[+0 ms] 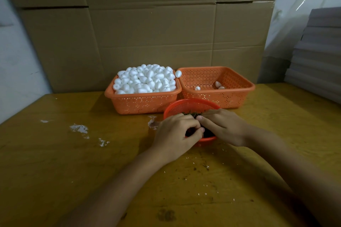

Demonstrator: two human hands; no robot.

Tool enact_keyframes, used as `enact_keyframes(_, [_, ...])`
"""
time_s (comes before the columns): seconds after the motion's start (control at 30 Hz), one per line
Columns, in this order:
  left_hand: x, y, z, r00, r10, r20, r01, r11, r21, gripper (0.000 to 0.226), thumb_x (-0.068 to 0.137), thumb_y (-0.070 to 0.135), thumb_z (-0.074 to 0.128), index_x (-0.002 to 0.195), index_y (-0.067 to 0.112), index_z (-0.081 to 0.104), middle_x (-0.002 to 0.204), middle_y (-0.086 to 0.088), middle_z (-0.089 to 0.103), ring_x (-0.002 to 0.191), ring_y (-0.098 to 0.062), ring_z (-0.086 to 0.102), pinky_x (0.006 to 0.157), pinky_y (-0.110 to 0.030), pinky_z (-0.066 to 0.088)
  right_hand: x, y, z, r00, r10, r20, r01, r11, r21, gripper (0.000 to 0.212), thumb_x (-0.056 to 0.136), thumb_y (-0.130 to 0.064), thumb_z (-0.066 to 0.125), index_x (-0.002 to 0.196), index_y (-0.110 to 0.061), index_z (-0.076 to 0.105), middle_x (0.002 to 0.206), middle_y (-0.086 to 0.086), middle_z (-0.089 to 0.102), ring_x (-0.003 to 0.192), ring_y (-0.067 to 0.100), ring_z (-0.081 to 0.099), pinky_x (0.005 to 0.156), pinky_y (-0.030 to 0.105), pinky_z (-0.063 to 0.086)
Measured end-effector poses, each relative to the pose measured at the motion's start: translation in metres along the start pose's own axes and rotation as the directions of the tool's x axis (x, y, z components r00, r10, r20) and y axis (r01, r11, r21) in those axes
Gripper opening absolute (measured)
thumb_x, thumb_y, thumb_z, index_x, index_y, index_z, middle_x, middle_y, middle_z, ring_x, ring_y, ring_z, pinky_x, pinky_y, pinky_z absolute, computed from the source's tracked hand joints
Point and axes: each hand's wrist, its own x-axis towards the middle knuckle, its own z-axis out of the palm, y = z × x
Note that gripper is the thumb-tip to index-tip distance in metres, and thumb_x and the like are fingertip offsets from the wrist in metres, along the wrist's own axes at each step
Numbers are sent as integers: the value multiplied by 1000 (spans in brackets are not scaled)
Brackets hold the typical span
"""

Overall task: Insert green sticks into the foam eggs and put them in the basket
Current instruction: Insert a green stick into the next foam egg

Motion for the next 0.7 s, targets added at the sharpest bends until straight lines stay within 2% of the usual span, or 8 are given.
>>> enact_keyframes(0.13, [1,-2,1,1000,13,-3,-13,1000,5,26,96,43,58,85,27,74,82,17,65,81,-7,57,69,-33,46,1,1,1,1000,10,22,-9,999,-42,50,112,-42,29,106,-19,73,104,-8,72,96,10,64,89,44,49])
enact_keyframes(0.47, [-1,-2,1,999,32,-13,-32,999,-2,22,96,39,61,85,25,74,85,14,69,83,-9,60,72,-35,48,2,-1,-1,999,21,36,-18,997,-70,43,112,-35,35,107,-16,73,105,-5,72,96,14,64,88,45,48])
enact_keyframes(0.53, [0,-5,-1,999,41,-2,-41,997,-59,20,97,34,66,84,22,75,88,13,69,85,-8,62,74,-33,49,2,-2,-1,999,26,47,-23,998,-64,44,112,-36,34,108,-16,73,106,-4,71,97,14,64,88,45,48])
enact_keyframes(0.6, [3,-7,-5,1000,26,6,-25,981,-193,20,97,28,68,82,17,75,90,9,69,85,-9,64,72,-29,48,2,-3,-2,998,31,52,-29,998,-48,48,111,-41,32,112,-17,73,111,-4,72,100,14,64,90,45,49])
enact_keyframes(0.67, [11,-8,-11,999,-1,-49,-13,962,-274,22,97,25,65,82,13,75,89,3,70,83,-13,65,69,-30,48,2,-5,-3,997,42,67,-39,998,-44,55,108,-47,28,119,-17,73,118,-3,72,106,15,65,93,45,49])
enact_keyframes(0.7, [16,-9,-15,995,-11,-97,-15,965,-263,22,98,25,64,84,12,75,87,2,70,83,-15,65,69,-33,49,2,-5,-4,996,51,72,-49,998,-40,59,106,-50,25,123,-17,72,122,-2,71,110,15,64,95,44,49])
